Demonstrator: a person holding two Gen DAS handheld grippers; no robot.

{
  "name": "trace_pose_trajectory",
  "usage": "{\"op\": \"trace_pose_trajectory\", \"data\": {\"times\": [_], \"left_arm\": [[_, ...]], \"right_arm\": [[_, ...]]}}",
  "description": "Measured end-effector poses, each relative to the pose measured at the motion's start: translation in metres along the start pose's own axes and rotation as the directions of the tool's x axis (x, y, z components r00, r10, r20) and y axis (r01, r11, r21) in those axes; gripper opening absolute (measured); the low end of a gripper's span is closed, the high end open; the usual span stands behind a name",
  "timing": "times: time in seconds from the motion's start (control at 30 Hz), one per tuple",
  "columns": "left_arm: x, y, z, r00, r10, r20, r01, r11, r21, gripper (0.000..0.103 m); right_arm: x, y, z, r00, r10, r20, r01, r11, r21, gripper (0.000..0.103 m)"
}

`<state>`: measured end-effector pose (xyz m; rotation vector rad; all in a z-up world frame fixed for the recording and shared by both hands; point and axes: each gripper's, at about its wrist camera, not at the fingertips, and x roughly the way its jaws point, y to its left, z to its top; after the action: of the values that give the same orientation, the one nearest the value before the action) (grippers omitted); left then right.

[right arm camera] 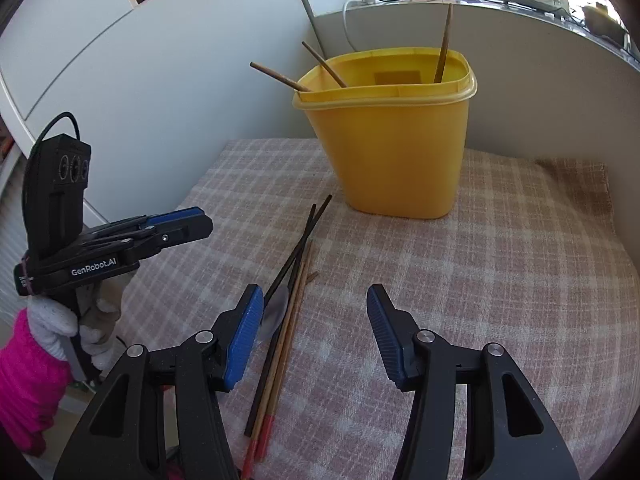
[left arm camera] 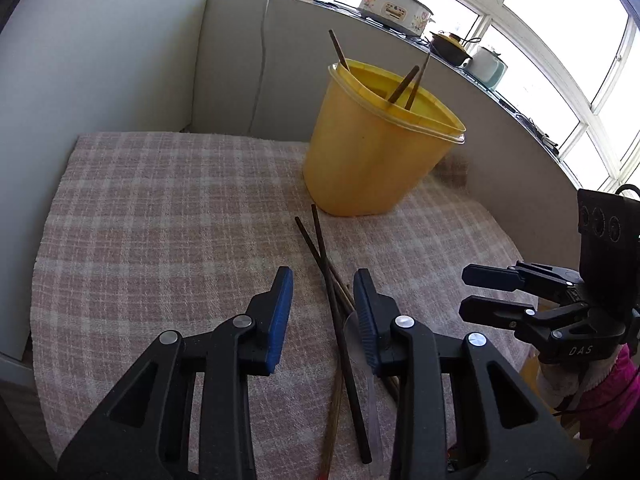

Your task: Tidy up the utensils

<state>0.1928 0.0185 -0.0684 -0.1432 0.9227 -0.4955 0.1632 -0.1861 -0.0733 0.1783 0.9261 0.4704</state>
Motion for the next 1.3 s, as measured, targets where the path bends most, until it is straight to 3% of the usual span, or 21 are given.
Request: {"op": "trace_pose_trajectory", "data": {"times": [0.13,0.37,1.07,1.3], "left_arm": [[0.022,0.010,0.003,0.995,-0.058,-0.085,0.051,0.996,-0.077,0.029],[0.050,0.022,0.009,0.981,-0.120,-0.150,0.093,0.980,-0.176,0.027],[0.096,0.005,0.011,0.971,-0.116,-0.210,0.084,0.984,-0.158,0.027],[0.112,0.004,0.011,0.968,-0.108,-0.227,0.071,0.984,-0.164,0.012]], "right_arm": [[0.016,0.002,-0.005,0.998,0.035,-0.049,-0.034,0.999,0.029,0.043],[0.043,-0.002,-0.009,0.991,0.077,-0.113,-0.067,0.994,0.092,0.033],[0.087,0.017,-0.001,0.983,0.091,-0.161,-0.072,0.990,0.121,0.025],[0.091,0.014,0.000,0.982,0.090,-0.164,-0.070,0.990,0.126,0.020]]}}
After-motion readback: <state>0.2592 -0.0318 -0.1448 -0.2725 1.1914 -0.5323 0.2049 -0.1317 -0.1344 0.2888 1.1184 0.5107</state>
